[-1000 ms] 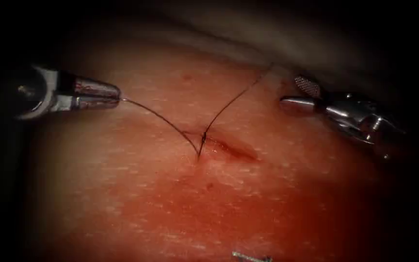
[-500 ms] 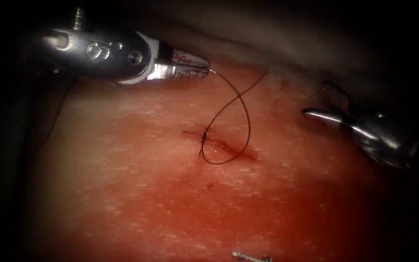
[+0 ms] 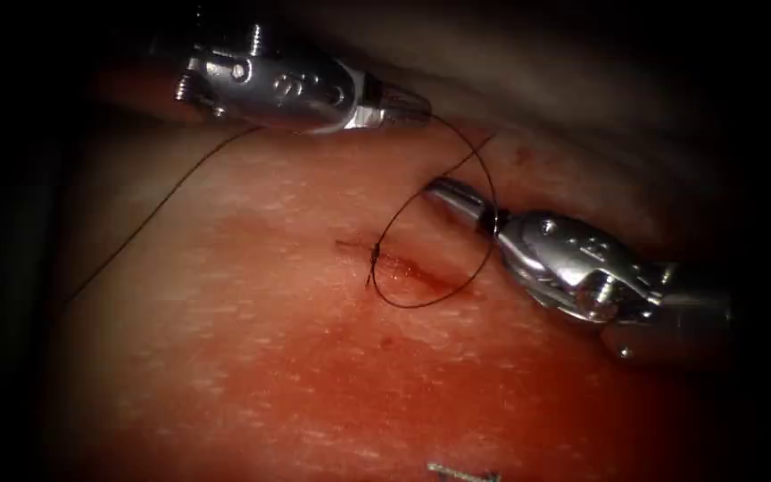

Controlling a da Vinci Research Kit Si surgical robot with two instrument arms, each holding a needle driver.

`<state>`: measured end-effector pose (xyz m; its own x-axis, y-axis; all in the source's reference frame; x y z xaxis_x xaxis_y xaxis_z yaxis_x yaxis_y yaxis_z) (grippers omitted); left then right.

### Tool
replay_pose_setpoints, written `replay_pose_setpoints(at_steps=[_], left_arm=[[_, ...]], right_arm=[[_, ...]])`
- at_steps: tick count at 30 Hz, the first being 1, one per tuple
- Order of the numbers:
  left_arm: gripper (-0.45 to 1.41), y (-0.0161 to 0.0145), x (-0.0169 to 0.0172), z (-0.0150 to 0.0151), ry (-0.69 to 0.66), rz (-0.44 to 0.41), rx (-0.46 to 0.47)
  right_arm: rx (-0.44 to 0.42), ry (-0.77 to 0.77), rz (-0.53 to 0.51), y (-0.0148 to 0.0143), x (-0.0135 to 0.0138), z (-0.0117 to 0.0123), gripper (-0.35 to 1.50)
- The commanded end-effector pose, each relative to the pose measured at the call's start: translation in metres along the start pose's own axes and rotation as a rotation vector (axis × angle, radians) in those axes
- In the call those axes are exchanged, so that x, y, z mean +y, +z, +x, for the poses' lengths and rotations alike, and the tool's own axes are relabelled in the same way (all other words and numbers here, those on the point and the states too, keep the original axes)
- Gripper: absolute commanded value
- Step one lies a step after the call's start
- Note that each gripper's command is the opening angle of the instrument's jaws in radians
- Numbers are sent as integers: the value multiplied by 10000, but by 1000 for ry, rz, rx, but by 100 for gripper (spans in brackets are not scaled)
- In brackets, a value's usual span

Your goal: Wound Closure

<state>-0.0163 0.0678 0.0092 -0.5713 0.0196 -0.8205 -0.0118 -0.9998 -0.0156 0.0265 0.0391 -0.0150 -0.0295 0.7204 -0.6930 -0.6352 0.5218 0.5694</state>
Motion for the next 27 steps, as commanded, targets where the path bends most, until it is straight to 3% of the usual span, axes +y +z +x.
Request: replay_pose_setpoints(at_steps=[1,8,12,13,16,19,22,27], left_arm=[[-35,23,3,-13,1,-4,-8],[-35,40,8,-44,-7,-17,-30],[-35,48,18,-59,-9,-24,-46],[-35,50,22,-61,-10,-29,-50],[-35,55,35,-63,-5,-41,-55],[-35,58,49,-62,2,-51,-55],[-35,57,56,-59,7,-58,-54],[-35,43,67,-56,16,-70,-48]], right_arm=[[46,9,25,11,-11,3,-35],[156,63,21,5,-10,14,-35],[185,182,-47,4,-5,14,-35],[203,290,-78,5,-3,14,-33],[206,462,-123,8,0,9,-1],[198,513,-151,11,1,0,24],[199,548,-157,15,3,-8,24],[197,657,-252,18,3,-23,34]])
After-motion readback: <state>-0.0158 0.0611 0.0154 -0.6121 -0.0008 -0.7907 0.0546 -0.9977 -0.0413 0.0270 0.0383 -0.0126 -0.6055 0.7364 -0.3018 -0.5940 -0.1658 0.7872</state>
